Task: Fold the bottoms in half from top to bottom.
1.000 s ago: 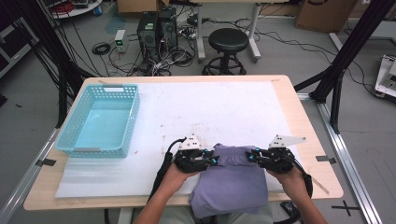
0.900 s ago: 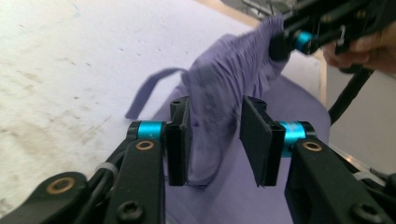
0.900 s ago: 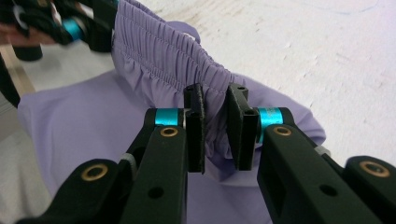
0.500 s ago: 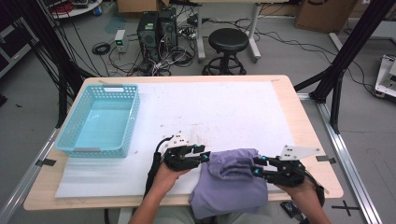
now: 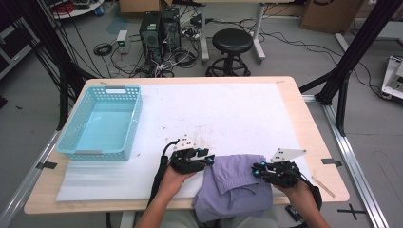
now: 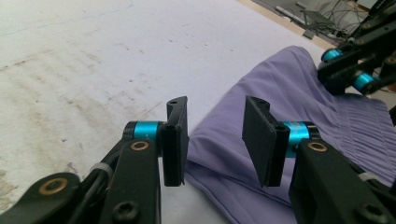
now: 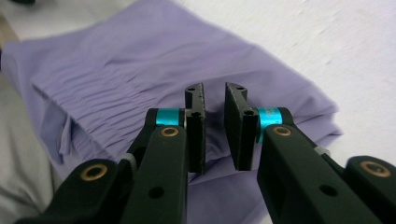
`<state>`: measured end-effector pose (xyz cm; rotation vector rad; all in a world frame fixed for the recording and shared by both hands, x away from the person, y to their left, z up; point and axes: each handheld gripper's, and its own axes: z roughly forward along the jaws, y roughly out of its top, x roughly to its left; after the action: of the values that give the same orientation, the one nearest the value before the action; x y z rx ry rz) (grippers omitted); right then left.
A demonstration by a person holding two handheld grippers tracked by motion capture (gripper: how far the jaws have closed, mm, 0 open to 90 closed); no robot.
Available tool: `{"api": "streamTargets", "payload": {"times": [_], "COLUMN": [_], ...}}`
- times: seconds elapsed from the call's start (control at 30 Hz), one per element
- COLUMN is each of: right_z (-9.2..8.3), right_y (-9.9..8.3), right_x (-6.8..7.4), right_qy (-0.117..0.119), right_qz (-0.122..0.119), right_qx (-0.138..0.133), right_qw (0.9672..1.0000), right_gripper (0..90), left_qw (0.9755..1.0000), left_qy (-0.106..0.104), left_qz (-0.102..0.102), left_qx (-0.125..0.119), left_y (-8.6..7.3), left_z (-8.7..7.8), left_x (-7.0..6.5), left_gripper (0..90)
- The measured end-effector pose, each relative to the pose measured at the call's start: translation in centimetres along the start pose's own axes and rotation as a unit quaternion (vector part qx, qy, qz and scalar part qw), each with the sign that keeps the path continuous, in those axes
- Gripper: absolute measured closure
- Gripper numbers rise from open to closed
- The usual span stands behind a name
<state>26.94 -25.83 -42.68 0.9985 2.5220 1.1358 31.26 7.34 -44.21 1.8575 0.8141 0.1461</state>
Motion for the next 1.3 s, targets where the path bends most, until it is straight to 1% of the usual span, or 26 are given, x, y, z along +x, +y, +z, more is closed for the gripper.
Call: {"api": "streamTargets", "payload": {"times": [0.03,0.07,0.2,0.3,0.37,0.4,0.47,0.5,0.53,0.57,0.6,0.63,0.67,0.73,0.77,0.8,0.87,0.93,1.0,1.03,1.1,1.13,1.17,1.23,1.27,1.3], "right_z": [0.2,0.2,0.3,0.2,0.1,-0.2,-0.9,-1.2,-1.7,-1.8,-2.0,-1.9,-1.7,-1.0,-0.6,0.0,0.7,1.3,1.7,1.8,1.7,1.7,1.6,1.3,1.2,1.2], "right_y": [-0.1,-0.1,-0.5,-0.7,-0.8,-0.7,-0.4,-0.2,0.1,0.3,0.6,0.7,0.8,0.8,0.7,0.7,0.6,0.5,0.3,0.2,0.0,-0.1,-0.2,-0.3,-0.4,-0.4], "right_x": [0.1,0.1,0.1,0.5,0.7,0.8,0.7,0.4,0.1,-0.2,-0.8,-1.1,-1.8,-2.7,-3.1,-3.4,-3.7,-3.9,-4.0,-4.1,-4.1,-4.1,-4.1,-4.1,-4.1,-4.0], "right_qy": [0.0,0.002,0.013,0.033,0.045,0.047,0.049,0.045,0.032,0.02,-0.002,-0.018,-0.039,-0.058,-0.066,-0.07,-0.078,-0.08,-0.08,-0.078,-0.077,-0.077,-0.076,-0.06,-0.051,-0.045], "right_qz": [-0.006,-0.007,-0.005,-0.007,-0.007,-0.008,0.0,0.005,0.017,0.025,0.042,0.049,0.066,0.089,0.096,0.099,0.1,0.101,0.103,0.105,0.105,0.104,0.1,0.097,0.096,0.092], "right_qx": [0.004,0.008,0.016,0.024,0.02,0.013,-0.008,-0.024,-0.039,-0.047,-0.055,-0.057,-0.055,-0.038,-0.028,-0.015,0.001,0.02,0.031,0.035,0.029,0.029,0.029,0.032,0.034,0.035], "right_qw": [1.0,0.9999,0.9998,0.9991,0.9988,0.9988,0.9987,0.9987,0.9986,0.9984,0.9976,0.997,0.9956,0.9936,0.9929,0.9925,0.992,0.9914,0.991,0.9908,0.9911,0.9912,0.9917,0.993,0.9936,0.9942], "right_gripper": [78.4,78.1,77.3,77.4,76.9,74.0,72.3,69.9,65.3,61.6,57.9,55.2,50.2,45.7,44.4,43.4,42.3,42.0,41.8,41.9,43.4,47.3,53.6,67.8,74.9,79.5], "left_qw": [1.0,1.0,0.9999,0.9998,0.9998,0.9998,0.9998,0.9997,0.9996,0.9996,0.9995,0.9995,0.9992,0.9988,0.9985,0.9984,0.9983,0.9976,0.9974,0.9971,0.9967,0.9963,0.9959,0.9954,0.9953,0.9949], "left_qy": [0.004,0.007,0.011,0.014,0.016,0.017,0.018,0.021,0.022,0.023,0.025,0.025,0.029,0.034,0.036,0.036,0.036,0.035,0.029,0.027,0.025,0.024,0.022,0.024,0.023,0.021], "left_qz": [0.0,-0.001,0.002,-0.001,0.0,0.0,-0.001,-0.001,-0.001,-0.004,-0.004,-0.004,-0.003,0.001,0.003,0.001,-0.003,-0.007,-0.01,-0.007,-0.003,-0.003,-0.002,0.001,-0.001,0.003], "left_qx": [0.002,0.003,0.006,0.011,0.012,0.012,0.013,0.014,0.015,0.018,0.019,0.019,0.027,0.035,0.041,0.044,0.046,0.059,0.065,0.071,0.077,0.082,0.088,0.092,0.094,0.098], "left_y": [0.0,0.0,-0.1,-0.1,-0.1,-0.1,-0.1,-0.1,-0.1,-0.1,-0.1,-0.1,-0.1,-0.2,-0.2,-0.2,-0.2,-0.2,-0.3,-0.3,-0.4,-0.4,-0.4,-0.4,-0.4,-0.4], "left_z": [0.0,0.0,0.1,0.3,0.3,0.3,0.4,0.5,0.6,0.7,0.8,0.8,1.0,1.2,1.3,1.3,1.4,1.4,1.5,1.5,1.6,1.6,1.7,1.7,1.7,1.7], "left_x": [0.0,0.1,0.1,0.2,0.2,0.2,0.2,0.2,0.3,0.3,0.3,0.3,0.3,0.3,0.3,0.3,0.4,0.5,0.4,0.4,0.2,0.2,0.2,0.1,0.0,-0.1], "left_gripper": [59.6,59.1,56.9,54.9,54.0,53.6,52.6,52.1,51.2,49.9,48.4,48.0,47.4,46.8,46.8,46.9,47.5,51.1,56.2,58.0,62.0,64.7,66.4,71.9,76.0,81.5]}}
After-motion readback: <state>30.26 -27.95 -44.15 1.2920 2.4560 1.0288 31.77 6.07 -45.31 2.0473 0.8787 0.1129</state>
